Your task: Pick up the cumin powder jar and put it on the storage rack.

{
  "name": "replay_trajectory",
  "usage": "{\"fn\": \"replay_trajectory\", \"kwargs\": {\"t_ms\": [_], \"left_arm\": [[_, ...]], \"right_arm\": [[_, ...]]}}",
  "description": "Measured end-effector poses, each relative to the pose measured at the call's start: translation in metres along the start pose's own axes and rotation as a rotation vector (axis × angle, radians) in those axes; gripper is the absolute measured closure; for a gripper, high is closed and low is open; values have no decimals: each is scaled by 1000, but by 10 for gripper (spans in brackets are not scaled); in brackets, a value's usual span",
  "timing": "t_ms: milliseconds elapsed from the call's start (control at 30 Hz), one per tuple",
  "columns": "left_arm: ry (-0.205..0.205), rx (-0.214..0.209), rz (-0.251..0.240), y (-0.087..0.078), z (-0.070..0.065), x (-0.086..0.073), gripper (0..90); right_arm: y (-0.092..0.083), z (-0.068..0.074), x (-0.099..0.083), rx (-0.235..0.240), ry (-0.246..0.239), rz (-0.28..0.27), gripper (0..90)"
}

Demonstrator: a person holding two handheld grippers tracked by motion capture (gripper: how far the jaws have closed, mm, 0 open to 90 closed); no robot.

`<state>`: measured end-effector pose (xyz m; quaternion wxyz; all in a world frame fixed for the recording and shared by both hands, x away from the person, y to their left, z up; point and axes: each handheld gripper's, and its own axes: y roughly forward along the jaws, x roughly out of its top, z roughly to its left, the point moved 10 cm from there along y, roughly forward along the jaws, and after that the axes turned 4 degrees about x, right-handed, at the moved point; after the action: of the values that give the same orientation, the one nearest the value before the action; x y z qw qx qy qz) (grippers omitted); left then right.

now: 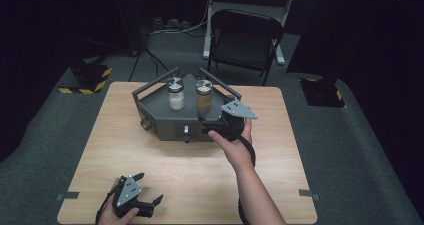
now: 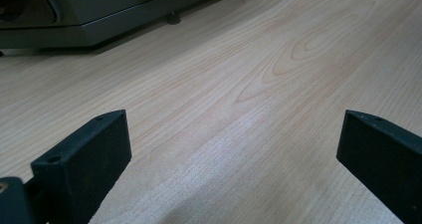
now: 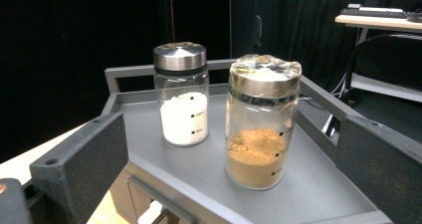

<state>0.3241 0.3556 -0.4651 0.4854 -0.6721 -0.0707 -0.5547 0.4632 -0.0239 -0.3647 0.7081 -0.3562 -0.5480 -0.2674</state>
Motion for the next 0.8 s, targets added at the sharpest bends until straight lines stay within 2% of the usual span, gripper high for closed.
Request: {"fn": "replay_trajectory", "kwargs": {"t_ms": [367,800], "left_arm": [[6,4,-1,0,-1,0,9],[7,8,1,0,-2,0,9]], "right_arm": [[-25,7,-17,7,-23,1,7],[-55,9,-45,10,-7,-1,7]]}}
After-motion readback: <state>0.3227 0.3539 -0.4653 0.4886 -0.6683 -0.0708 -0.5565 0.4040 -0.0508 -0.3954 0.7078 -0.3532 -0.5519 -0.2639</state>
